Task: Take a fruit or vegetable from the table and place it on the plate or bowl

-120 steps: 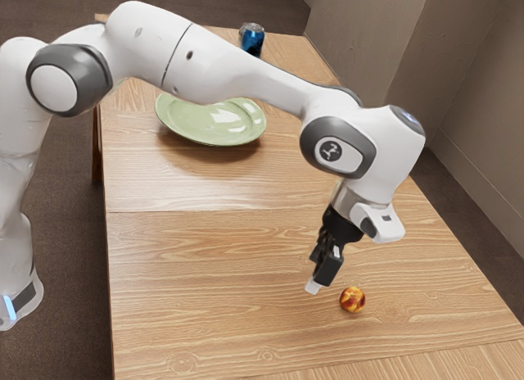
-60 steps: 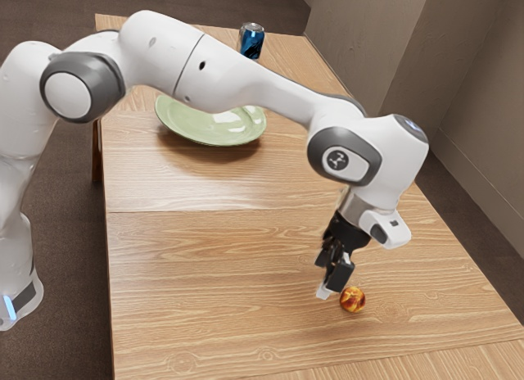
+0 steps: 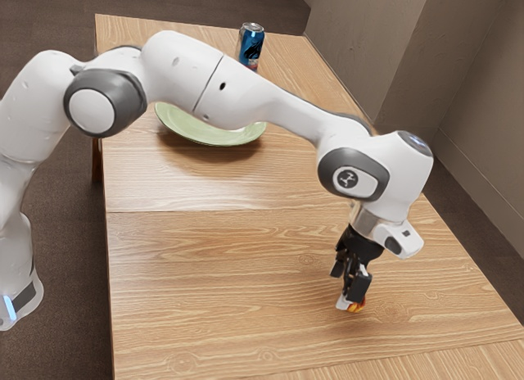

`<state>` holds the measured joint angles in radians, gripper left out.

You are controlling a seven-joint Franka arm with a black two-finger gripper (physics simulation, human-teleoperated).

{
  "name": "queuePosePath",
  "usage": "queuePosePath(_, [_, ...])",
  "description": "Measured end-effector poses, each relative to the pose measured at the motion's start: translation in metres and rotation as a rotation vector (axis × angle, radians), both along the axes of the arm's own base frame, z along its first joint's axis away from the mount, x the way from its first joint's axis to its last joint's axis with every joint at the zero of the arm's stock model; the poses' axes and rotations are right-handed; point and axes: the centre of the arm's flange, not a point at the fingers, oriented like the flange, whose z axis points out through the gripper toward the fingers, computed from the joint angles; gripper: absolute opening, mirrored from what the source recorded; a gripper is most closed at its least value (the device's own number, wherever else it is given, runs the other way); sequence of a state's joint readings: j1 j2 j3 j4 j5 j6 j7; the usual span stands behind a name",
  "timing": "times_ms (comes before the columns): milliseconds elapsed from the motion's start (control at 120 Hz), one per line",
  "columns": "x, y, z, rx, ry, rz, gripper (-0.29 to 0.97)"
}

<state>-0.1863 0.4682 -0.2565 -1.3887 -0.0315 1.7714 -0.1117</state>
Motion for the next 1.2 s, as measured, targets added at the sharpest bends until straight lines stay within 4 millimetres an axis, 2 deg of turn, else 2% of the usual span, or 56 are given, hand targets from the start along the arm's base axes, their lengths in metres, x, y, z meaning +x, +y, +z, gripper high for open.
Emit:
queuePosePath(167, [0.003,-0.001,-0.013,0.001,0.014,0.009,0.66])
queuePosePath(342, [0.013,0.008,-0.007,-0.004,-0.020,0.034,0.66])
queuePosePath(500, [0.015,0.003,-0.015,-0.008,-0.027,0.035,0.66])
queuePosePath(692, [0.023,0.007,-0.026,-0.013,-0.038,0.051,0.66])
queuePosePath(950, [0.026,0.004,-0.028,-0.023,-0.058,0.054,0.66])
queuePosePath(1200, [0.028,0.003,-0.032,0.001,-0.069,0.044,0.53])
